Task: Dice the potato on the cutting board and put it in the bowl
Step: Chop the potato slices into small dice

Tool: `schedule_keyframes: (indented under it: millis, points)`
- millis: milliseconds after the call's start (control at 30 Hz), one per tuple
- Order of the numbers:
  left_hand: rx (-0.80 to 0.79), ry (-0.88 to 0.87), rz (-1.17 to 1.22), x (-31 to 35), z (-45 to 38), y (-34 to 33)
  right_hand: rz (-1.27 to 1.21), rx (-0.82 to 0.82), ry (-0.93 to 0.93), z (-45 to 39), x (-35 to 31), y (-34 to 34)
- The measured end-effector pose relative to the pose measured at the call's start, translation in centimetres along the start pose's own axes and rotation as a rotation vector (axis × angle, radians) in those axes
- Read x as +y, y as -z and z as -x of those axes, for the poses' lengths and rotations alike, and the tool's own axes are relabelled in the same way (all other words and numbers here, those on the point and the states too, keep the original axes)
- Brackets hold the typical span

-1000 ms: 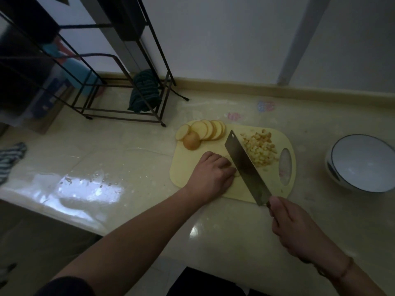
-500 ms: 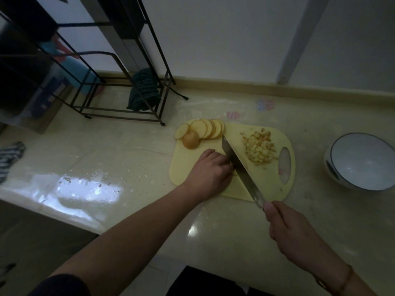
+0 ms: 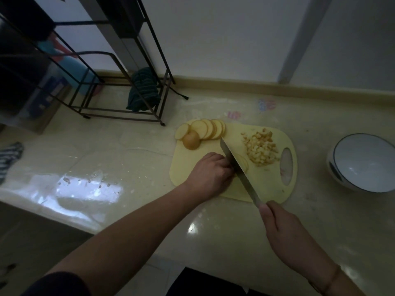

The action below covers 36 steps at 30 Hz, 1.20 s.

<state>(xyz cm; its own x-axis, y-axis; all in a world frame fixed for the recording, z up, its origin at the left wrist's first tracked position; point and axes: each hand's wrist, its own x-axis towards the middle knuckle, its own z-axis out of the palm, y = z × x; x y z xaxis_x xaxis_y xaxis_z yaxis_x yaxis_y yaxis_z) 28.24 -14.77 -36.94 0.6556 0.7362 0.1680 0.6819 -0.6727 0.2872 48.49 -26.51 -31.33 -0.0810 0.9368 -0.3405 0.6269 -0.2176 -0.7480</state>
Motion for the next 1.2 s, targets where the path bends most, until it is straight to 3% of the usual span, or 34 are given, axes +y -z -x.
schedule_keyframes:
  millis: [467,1200]
  points:
    - [0.054,-0.038,0.023,-0.4,0.8,0.4,-0.102,-0.009,-0.042,-0.7,-0.7,1.2]
    - [0.009,-0.015,0.020,-0.6,0.6,-0.1,0.018,0.020,0.035,-0.9,-1.3,-1.2]
